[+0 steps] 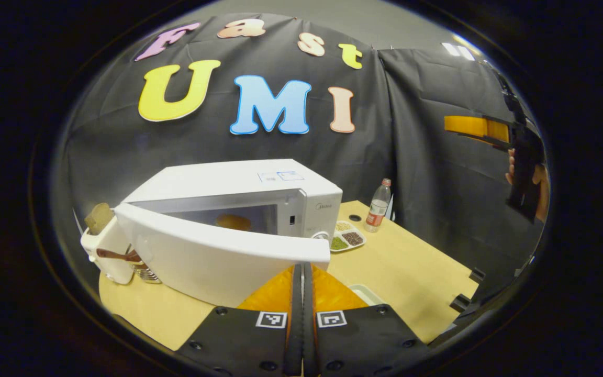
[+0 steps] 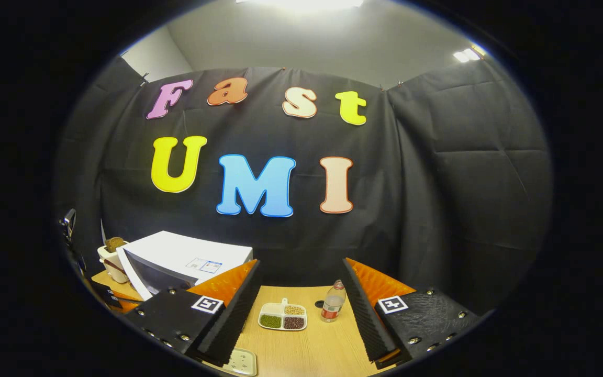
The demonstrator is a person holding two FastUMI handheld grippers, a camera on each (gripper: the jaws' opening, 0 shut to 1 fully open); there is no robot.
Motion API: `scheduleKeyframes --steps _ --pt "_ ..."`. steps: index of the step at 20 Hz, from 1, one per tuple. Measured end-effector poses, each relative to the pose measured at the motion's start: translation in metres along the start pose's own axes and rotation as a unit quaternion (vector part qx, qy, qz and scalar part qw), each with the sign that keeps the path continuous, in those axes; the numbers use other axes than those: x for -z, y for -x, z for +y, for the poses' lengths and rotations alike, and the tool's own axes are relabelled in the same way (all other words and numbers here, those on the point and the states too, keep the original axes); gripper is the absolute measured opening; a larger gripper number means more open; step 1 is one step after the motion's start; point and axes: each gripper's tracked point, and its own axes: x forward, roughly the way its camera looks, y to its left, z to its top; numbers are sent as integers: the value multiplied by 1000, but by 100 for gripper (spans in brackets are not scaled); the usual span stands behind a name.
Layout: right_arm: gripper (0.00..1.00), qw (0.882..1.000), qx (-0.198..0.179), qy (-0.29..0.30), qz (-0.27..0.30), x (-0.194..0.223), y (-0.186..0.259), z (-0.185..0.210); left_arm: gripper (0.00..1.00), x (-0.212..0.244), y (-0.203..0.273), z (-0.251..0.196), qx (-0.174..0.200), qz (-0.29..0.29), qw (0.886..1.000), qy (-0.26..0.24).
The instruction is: Open the microwave oven with the left hand, put the food in, and close the microwave oven.
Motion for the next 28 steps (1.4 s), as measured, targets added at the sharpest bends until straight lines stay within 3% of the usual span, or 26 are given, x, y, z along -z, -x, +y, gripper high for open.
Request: scheduleKeyframes --steps 7,28 --pt "92 1000 16 0 4 2 2 -12 7 -12 -24 6 -18 -2 1000 15" --pt "92 1000 3 8 11 8 -4 -9 7 -42 -92 3 -41 -8 998 44"
